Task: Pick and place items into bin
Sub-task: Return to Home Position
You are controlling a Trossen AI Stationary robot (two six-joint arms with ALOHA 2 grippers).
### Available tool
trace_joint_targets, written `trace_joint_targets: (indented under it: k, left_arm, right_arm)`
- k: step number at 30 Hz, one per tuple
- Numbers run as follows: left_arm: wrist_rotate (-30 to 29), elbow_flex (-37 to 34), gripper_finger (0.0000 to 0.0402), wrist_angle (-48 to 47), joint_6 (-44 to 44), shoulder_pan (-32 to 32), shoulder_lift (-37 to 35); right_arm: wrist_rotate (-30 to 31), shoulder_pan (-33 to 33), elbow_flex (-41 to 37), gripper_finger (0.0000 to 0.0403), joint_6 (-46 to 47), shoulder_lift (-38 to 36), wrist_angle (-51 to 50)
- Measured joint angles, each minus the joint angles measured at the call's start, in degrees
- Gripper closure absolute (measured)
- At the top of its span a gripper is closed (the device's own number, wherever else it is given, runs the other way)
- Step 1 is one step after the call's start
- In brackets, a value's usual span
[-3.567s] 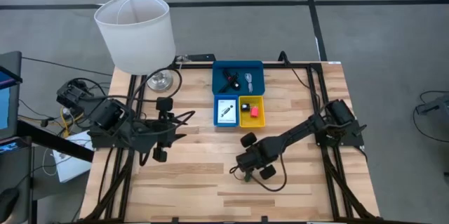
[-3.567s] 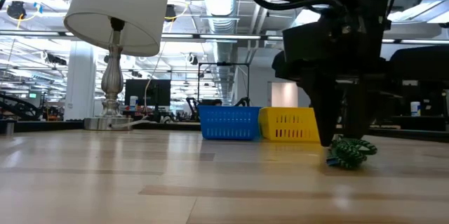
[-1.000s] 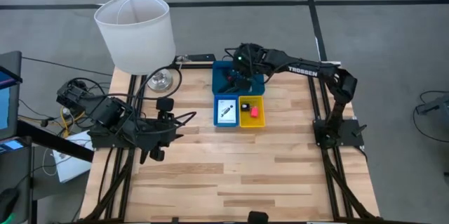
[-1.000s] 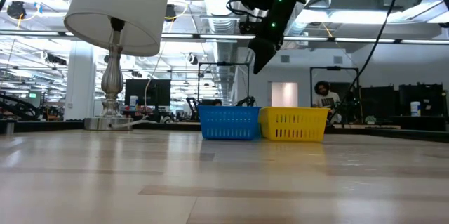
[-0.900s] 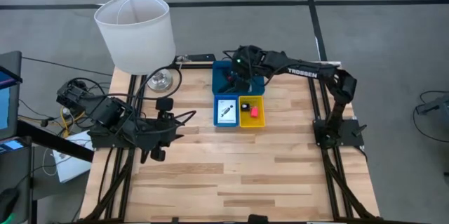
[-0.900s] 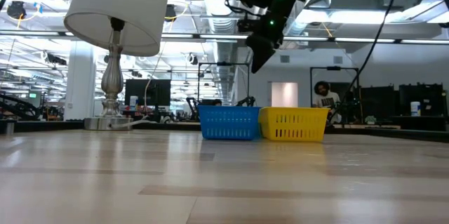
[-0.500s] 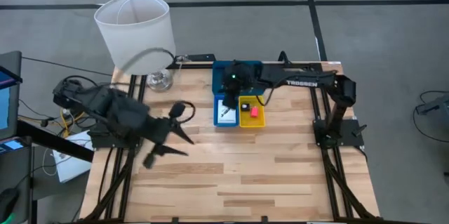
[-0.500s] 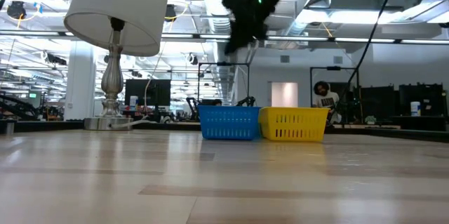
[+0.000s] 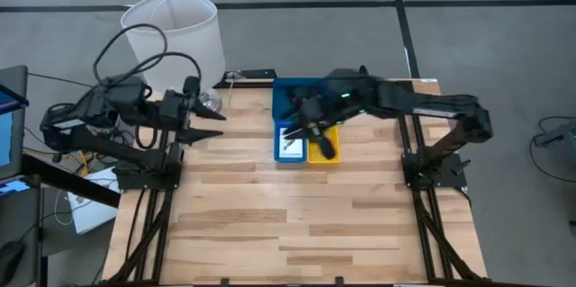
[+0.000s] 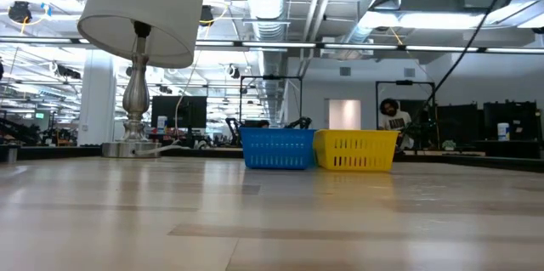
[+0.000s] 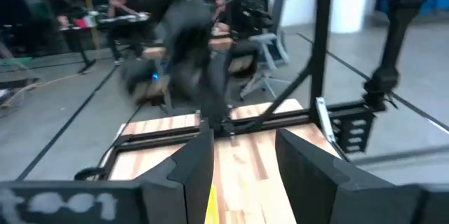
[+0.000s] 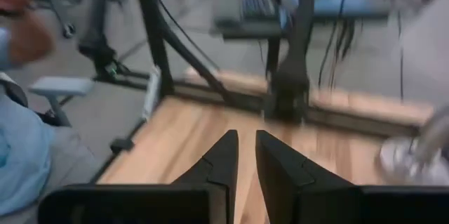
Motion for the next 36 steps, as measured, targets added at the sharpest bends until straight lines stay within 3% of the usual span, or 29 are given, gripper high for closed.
trace_joint_targets:
  k: [5,12,19,28,32,36]
  left_arm:
    - [0.02,-13.86,0.0258,7.95,-2.69,3.18,-9.21]
    - [0.15,-33.00,0.0258,21.62,-5.64,3.88,-21.84]
    - [-0.08,-48.71,0.0258,30.56,-6.71,3.88,-33.23]
    - [-0.36,-60.54,0.0258,32.25,-10.59,3.88,-45.96]
    - [-0.45,-63.76,0.0258,32.00,-11.52,3.88,-50.89]
    - [-0.39,-65.05,0.0258,32.09,-11.95,3.88,-52.27]
  right_arm:
    - [-2.08,1.90,0.00,0.0356,-2.85,-9.45,-2.07]
    - [-1.97,3.45,0.09,0.0356,-4.22,-22.76,-17.60]
    - [-1.98,3.21,0.07,0.0356,5.72,-29.78,-21.42]
    - [-6.24,3.31,-2.67,0.0356,4.30,-35.96,-23.81]
    - [-6.71,3.31,-8.65,0.0356,4.21,-42.03,-21.50]
    - [-6.99,3.31,-19.42,0.0356,5.12,-50.28,-13.36]
